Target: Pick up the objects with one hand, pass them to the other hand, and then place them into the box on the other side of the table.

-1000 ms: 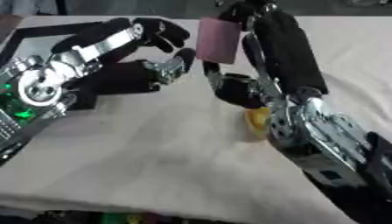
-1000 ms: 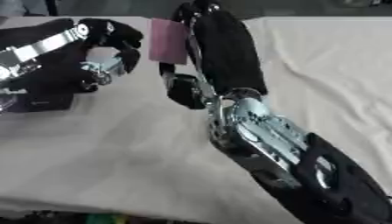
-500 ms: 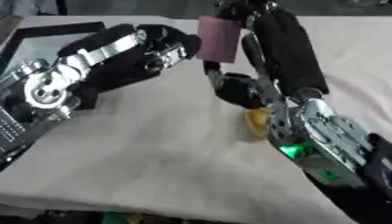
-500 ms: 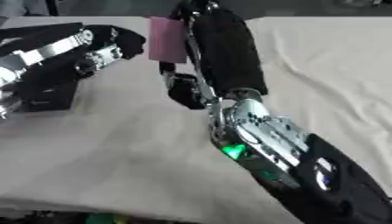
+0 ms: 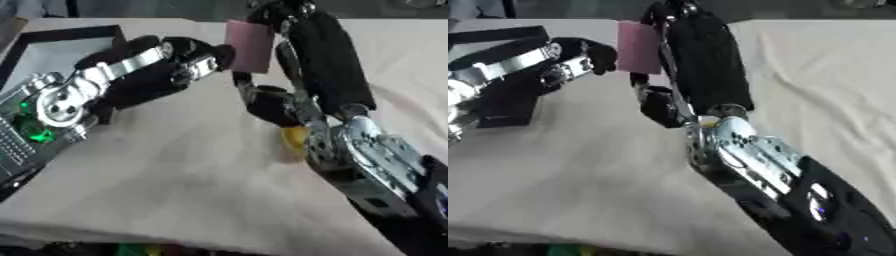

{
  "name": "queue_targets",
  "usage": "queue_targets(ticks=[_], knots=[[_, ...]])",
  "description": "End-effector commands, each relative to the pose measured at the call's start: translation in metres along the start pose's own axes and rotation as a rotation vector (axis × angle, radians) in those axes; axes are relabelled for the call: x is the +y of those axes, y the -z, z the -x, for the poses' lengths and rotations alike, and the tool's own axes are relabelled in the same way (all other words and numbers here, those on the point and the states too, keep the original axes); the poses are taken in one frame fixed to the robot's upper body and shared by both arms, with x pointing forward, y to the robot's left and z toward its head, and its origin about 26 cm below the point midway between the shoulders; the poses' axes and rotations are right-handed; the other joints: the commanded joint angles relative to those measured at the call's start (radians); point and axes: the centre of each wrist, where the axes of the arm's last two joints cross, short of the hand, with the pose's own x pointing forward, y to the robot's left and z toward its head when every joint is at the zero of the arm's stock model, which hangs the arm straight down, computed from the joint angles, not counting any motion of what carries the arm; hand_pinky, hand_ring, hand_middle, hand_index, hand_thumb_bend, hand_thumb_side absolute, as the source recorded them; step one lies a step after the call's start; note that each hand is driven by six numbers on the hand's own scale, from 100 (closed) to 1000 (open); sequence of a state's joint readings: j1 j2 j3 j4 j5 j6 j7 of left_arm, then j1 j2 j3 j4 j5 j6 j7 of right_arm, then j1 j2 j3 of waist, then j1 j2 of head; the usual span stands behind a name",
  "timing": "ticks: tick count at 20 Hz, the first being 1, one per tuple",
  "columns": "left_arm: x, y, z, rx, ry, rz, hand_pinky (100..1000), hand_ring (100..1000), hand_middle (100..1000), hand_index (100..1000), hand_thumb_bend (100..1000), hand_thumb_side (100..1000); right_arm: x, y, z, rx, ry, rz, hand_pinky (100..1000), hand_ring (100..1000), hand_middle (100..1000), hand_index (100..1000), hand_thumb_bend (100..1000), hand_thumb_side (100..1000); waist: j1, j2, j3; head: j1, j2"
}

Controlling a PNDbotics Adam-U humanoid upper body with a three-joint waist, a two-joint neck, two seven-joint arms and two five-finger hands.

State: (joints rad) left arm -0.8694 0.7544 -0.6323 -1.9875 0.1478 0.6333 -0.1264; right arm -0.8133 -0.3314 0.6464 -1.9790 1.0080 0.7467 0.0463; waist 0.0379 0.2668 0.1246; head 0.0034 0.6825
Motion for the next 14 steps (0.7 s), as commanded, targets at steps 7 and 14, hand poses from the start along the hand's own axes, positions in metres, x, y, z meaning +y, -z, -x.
queue_targets(ticks=[7, 14], knots=[[0.0050, -0.0021, -0.0067, -0.021, 0.040, -0.011, 1000, 883, 804, 895, 333, 991, -0.0070, -0.0002, -0.0034, -0.055, 0.002, 0.041, 752, 663, 541, 477, 100, 100, 0.013, -0.001, 0.004, 0.006, -0.011], [0.0034, -0.0015, -0.0068, -0.005, 0.087, -0.035, 1000, 891, 812, 908, 353, 923, -0.0063, -0.0009, -0.0048, -0.086, 0.016, 0.054, 747, 658, 538, 472, 100, 100, 0.013, 0.002, 0.002, 0.010, -0.016]])
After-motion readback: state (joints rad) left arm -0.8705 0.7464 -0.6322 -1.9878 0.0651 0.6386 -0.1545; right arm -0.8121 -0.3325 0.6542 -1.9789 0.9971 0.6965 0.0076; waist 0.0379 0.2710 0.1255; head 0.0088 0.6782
